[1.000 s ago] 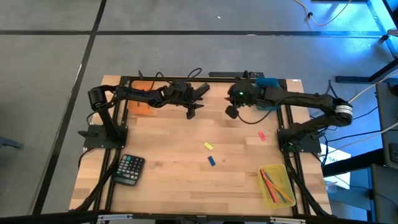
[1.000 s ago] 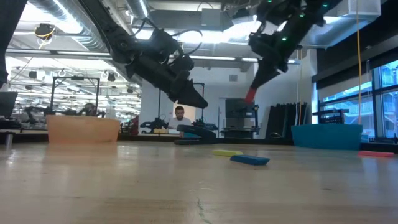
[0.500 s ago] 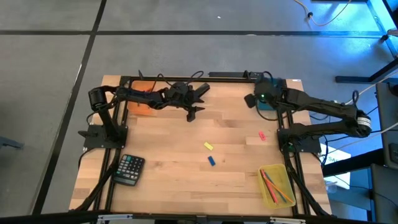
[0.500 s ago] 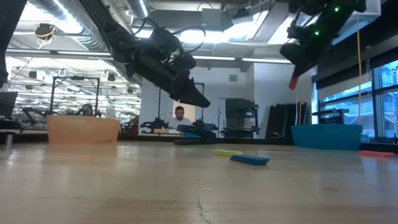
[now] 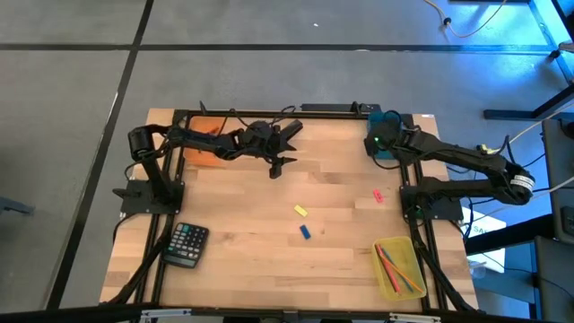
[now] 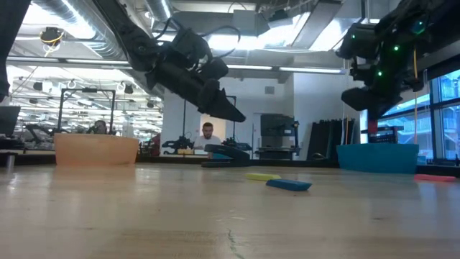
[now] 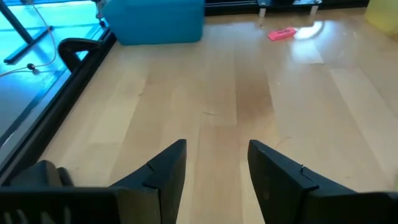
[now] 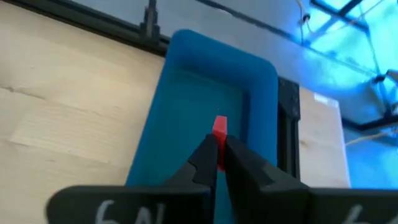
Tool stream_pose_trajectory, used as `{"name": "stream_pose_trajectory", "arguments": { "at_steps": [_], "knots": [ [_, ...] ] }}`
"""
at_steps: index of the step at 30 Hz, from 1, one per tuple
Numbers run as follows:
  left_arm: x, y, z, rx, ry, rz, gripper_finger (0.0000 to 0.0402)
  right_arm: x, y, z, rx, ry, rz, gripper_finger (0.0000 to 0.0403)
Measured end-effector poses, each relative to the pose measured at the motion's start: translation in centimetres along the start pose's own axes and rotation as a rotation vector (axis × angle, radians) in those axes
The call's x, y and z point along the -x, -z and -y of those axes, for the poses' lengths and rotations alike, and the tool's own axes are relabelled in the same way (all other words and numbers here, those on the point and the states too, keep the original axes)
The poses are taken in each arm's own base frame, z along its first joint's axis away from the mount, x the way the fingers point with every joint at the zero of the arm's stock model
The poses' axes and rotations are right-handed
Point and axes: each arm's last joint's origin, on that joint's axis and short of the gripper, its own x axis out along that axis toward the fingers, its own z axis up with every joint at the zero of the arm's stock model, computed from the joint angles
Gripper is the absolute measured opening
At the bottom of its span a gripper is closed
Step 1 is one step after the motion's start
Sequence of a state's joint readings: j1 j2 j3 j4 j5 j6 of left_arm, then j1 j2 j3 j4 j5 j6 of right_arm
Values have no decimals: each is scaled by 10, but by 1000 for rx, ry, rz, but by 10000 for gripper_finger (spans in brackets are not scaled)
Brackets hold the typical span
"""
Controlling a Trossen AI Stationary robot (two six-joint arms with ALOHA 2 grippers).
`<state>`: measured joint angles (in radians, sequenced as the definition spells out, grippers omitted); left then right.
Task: Sort crayons/erasers/pens/pencils in bins
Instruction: Put the red eraser into the blue bin
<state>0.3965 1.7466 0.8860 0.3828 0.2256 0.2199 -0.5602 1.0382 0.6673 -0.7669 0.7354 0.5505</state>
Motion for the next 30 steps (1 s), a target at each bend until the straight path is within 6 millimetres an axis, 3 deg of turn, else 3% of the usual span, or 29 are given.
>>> {"name": "stream_pose_trajectory", "arguments": {
  "at_steps": [5,18,22,27,30],
  "knots": [
    [-1,-1,6,-26,19,1,164,-7,-2,5,-39,8,-25,59],
    [-1,-1,10,-33,121,17,164,-11,-8,7,-40,-14,-10,194],
    [-1,-1,10,-34,122,17,164,-11,-9,6,-52,-38,-10,210],
    [-1,-1,10,-33,122,17,164,-16,-11,6,-89,-225,-98,213],
    [-1,-1,10,-29,123,17,164,-19,-11,12,-154,-99,-71,213]
  ]
}}
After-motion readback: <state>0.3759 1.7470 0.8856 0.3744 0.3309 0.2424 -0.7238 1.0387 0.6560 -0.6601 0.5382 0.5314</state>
